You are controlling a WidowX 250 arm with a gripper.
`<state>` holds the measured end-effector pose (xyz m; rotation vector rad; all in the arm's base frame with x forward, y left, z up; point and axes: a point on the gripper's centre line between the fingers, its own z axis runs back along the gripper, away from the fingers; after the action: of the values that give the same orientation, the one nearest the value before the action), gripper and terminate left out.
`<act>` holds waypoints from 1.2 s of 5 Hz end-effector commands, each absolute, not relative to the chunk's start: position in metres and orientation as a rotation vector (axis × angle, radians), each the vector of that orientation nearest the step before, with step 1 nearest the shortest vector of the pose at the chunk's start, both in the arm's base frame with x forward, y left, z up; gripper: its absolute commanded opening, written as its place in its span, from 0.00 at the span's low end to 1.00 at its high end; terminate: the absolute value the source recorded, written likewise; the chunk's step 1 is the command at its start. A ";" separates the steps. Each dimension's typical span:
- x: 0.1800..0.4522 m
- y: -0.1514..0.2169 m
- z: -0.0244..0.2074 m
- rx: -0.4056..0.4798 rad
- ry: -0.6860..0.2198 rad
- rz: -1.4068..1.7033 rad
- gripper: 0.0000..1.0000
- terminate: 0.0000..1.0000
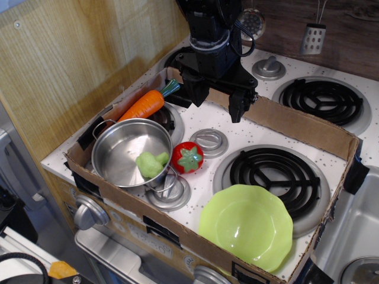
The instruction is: Take broccoli out of pan
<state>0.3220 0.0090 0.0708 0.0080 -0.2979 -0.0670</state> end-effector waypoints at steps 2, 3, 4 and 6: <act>0.312 0.024 0.089 -0.012 -0.271 -0.157 1.00 0.00; 0.301 0.038 0.109 0.007 -0.296 -0.225 1.00 0.00; 0.276 0.052 0.127 0.028 -0.355 -0.443 1.00 0.00; 0.225 0.087 0.102 0.015 -0.355 -0.792 1.00 0.00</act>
<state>0.2168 0.0789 0.0928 -0.0128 -0.3386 -0.8151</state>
